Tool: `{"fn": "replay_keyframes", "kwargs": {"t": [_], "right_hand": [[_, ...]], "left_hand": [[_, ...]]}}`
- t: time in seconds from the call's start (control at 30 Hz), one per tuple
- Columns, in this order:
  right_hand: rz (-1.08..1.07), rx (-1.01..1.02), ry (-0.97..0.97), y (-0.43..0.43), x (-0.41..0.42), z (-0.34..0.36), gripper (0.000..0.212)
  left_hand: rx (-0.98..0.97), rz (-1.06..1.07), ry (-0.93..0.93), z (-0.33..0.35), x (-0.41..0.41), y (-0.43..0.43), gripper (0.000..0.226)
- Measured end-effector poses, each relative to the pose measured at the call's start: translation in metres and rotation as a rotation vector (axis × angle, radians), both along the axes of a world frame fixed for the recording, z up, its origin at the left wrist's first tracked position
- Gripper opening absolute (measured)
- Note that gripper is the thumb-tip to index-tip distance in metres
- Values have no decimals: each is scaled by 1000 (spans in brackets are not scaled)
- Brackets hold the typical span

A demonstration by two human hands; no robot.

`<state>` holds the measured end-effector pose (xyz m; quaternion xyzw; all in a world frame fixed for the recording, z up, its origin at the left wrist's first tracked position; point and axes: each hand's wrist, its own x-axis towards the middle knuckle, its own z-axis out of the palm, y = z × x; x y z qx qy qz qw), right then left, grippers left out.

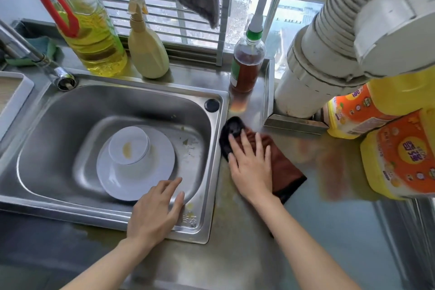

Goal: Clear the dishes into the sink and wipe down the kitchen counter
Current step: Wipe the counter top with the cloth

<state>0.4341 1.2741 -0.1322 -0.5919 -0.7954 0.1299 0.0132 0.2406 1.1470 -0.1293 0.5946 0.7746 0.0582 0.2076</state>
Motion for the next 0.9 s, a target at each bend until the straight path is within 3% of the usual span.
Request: {"fn": "replay_keyframes", "kwargs": {"t": [0.1, 0.2, 0.37, 0.63, 0.73, 0.9], "right_hand": [[140, 3, 25, -37, 18, -1, 49], [208, -68, -10, -21, 29, -1, 51], [29, -106, -4, 29, 1, 3, 49], [131, -43, -32, -137, 27, 3, 52], [147, -60, -58, -141, 32, 2, 54], [-150, -99, 16, -87, 18, 4, 52]], "left_hand": [[7, 6, -7, 2, 0, 0, 68], [21, -1, 10, 2, 1, -1, 66], [28, -16, 29, -2, 0, -3, 64], [-5, -7, -24, 1, 1, -2, 58], [4, -12, -31, 0, 1, -3, 52], [76, 51, -195, 1, -3, -3, 40]]}}
